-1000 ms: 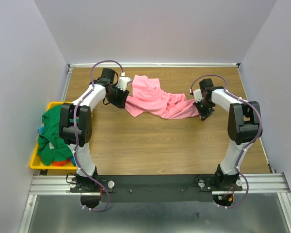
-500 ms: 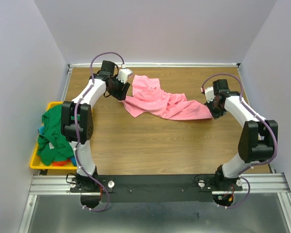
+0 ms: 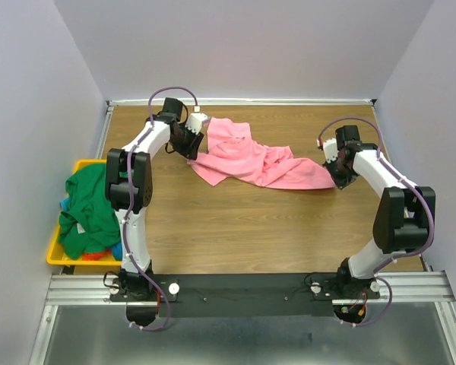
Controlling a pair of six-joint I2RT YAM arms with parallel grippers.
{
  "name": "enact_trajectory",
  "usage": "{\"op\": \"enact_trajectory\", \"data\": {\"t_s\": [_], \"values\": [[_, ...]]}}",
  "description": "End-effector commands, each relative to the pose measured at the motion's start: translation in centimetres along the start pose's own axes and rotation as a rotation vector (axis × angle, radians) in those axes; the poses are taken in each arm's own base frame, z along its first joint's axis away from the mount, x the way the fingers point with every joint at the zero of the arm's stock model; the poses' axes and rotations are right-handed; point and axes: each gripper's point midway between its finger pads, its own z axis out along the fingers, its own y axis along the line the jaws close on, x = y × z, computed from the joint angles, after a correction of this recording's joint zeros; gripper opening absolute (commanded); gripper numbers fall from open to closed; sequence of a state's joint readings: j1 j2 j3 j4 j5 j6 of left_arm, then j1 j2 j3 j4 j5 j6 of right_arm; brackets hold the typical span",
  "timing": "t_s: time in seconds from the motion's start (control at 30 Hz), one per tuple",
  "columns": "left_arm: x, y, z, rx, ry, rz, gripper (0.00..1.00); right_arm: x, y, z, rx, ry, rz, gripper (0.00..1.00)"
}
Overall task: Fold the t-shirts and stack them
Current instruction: Flatten out the tshirt
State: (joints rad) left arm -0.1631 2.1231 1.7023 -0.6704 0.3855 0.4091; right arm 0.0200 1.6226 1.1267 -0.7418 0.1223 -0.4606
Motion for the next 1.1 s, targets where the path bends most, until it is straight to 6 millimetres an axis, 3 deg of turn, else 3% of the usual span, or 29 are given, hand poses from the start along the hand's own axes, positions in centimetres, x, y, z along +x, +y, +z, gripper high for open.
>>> {"op": "enact_trajectory", "data": {"t_s": [0.0,0.07,0.17,0.23,0.4,0.47,0.53,0.57,0.77,0.8,0.9,0.97,1.0,1.07], "values": [[1.8,-1.8,-0.1,0.085,0.036,-0.001,0.46,0.6,-0.1,-0.2,-0.011,0.022,-0.018,0.01],[2.6,-2.1,-0.2,0.087,0.053,-0.003,0.42,0.9,-0.1,-0.1,-0.014,0.027,-0.021,0.01],[3.5,-2.9,-0.8,0.103,0.071,0.002,0.22,1.1,-0.1,0.0,-0.016,0.032,-0.024,0.0],[3.8,-3.8,-1.8,0.131,0.079,0.004,0.02,1.1,-0.2,-0.2,-0.01,0.028,-0.031,0.01],[3.5,-6.7,-6.5,0.224,0.052,-0.006,0.0,2.5,-2.4,-0.8,0.019,0.035,-0.005,0.01],[2.9,-7.5,-7.3,0.253,0.035,-0.016,0.0,2.6,-2.8,-0.6,0.013,0.04,0.004,0.01],[1.9,-7.5,-7.1,0.269,0.012,-0.038,0.0,2.4,-2.7,-0.2,0.0,0.043,0.008,0.0],[1.7,-7.2,-6.1,0.276,0.018,-0.084,0.0,1.8,-2.6,0.3,-0.021,0.037,0.022,0.0],[-0.4,-3.0,-1.9,0.203,-0.009,-0.18,0.0,-0.6,-2.4,1.4,-0.091,0.015,0.027,0.01],[-0.3,-1.9,-0.9,0.174,-0.002,-0.189,0.13,-0.9,-2.5,1.5,-0.095,0.012,0.026,0.01],[0.1,0.3,-0.9,0.125,-0.014,-0.211,0.34,-1.0,-2.4,1.8,-0.106,0.016,0.023,0.01],[0.3,1.1,-1.5,0.103,-0.019,-0.205,0.42,-0.8,-1.6,1.9,-0.139,0.012,0.022,0.01],[0.5,1.6,-2.4,0.083,-0.018,-0.204,0.51,-0.6,-1.4,2.0,-0.149,0.016,0.016,0.01],[0.5,1.7,-3.8,0.065,-0.023,-0.171,0.53,0.3,-0.8,2.2,-0.161,0.033,0.004,0.01]]}}
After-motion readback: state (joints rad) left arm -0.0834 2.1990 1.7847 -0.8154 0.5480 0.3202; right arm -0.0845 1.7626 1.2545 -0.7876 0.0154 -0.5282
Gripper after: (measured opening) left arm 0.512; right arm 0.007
